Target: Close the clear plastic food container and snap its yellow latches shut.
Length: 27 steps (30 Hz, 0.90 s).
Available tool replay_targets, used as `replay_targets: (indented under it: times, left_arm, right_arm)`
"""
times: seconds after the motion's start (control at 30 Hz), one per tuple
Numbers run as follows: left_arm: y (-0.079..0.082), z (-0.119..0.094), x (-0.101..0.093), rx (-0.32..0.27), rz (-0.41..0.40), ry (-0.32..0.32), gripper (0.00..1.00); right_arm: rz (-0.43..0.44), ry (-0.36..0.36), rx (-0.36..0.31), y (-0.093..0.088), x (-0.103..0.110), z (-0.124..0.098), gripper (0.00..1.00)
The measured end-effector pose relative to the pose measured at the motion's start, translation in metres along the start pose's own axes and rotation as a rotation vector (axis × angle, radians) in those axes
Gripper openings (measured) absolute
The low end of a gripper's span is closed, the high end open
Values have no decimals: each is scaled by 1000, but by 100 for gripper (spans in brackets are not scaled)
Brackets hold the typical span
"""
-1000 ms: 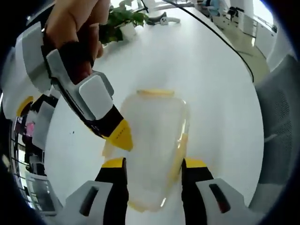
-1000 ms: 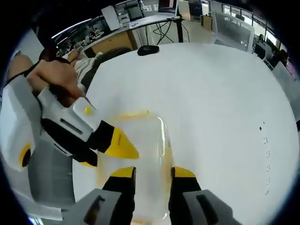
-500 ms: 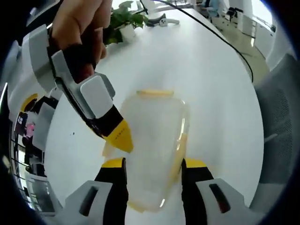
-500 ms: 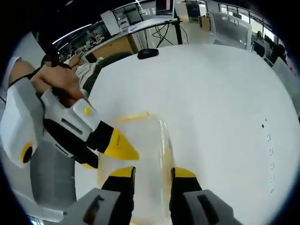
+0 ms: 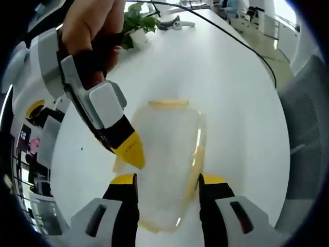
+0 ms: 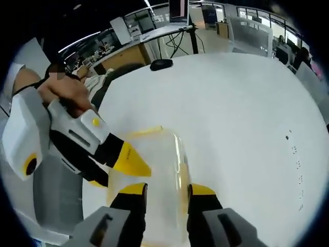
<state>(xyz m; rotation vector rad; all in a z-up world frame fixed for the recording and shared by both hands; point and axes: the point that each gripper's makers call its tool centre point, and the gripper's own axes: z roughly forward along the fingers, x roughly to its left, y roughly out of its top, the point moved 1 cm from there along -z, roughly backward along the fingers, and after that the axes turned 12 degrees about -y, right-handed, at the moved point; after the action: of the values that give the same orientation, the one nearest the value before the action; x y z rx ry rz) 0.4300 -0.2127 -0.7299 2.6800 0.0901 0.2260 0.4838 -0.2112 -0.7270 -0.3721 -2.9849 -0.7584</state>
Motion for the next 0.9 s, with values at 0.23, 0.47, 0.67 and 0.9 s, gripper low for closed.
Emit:
replay_targets:
  times: [0.23, 0.47, 0.67, 0.9]
  left_arm:
    - [3, -4, 0, -24, -18, -36, 45]
    - [8, -7, -1, -58, -26, -43, 47]
    - [9, -9, -2, -55, -7, -62, 48]
    - [6, -13, 1, -52, -13, -81, 54]
  right_arm:
    - [-23, -37, -34, 5, -3, 0, 37]
    - [-38, -33, -30, -3, 1, -5, 42]
    - [-37, -37, -43, -2, 3, -8, 46]
    - [-34, -36, -39, -10, 6, -10, 50]
